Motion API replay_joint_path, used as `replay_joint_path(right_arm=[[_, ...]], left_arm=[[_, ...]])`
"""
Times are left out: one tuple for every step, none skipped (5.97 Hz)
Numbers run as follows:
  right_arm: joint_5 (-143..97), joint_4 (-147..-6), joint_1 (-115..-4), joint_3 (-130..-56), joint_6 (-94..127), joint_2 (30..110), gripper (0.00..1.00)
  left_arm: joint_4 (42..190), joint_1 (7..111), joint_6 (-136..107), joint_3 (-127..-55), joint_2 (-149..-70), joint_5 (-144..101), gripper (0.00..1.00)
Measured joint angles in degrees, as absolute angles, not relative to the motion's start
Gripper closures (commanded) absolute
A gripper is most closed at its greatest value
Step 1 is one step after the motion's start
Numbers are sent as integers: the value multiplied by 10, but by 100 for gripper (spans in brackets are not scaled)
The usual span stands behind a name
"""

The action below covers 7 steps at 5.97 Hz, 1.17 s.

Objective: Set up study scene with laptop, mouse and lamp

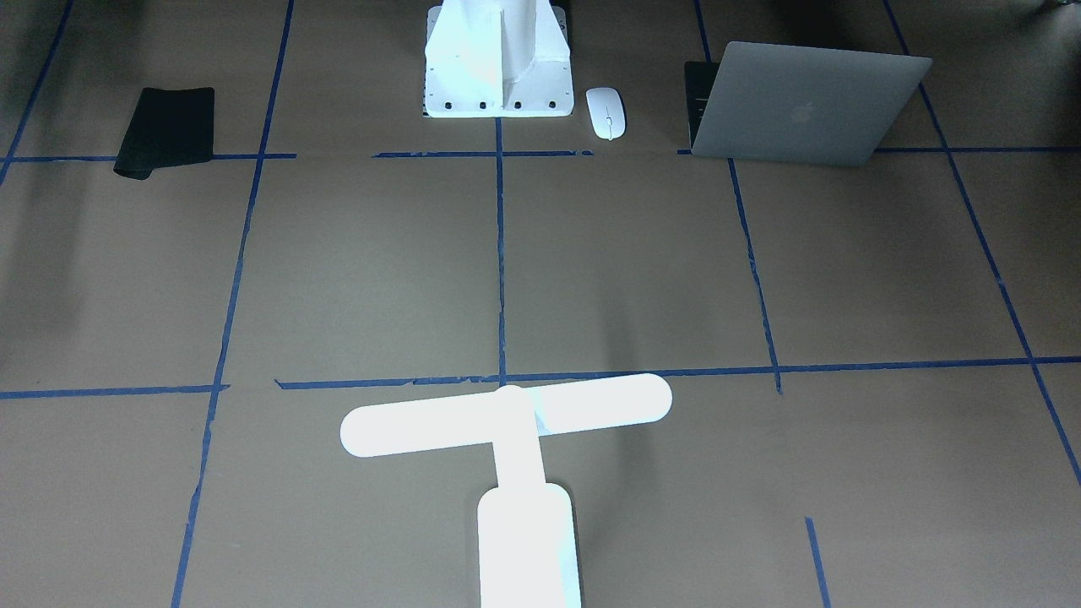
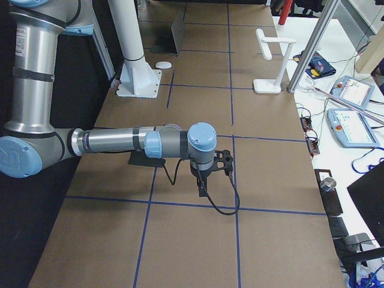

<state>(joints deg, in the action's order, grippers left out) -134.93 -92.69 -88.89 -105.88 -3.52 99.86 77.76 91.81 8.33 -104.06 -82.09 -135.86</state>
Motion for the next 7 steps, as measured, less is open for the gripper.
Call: replay_joint_path(right_arm=[[-1352, -927, -889, -1058, -35, 998, 0], [-1358, -927, -889, -1058, -34, 998, 0], [-1361, -927, -889, -1059, -34, 998, 0], [-1362, -927, -889, -1059, -34, 998, 0], [-1362, -927, -889, -1060, -34, 998, 0], [-1362, -927, -889, -1064, -34, 1000, 0], [-1362, -927, -889, -1068, -34, 1002, 0]], left_arm=[[780, 918, 89, -1042, -819, -1358, 0], [785, 918, 97, -1041, -816, -1358, 0], [788, 918, 101, -1041, -815, -1358, 0], [786, 918, 101, -1046, -814, -1358, 0], [784, 918, 101, -1050, -813, -1359, 0], [785, 917, 98, -1052, -813, -1359, 0], [787, 916, 96, -1054, -814, -1360, 0]])
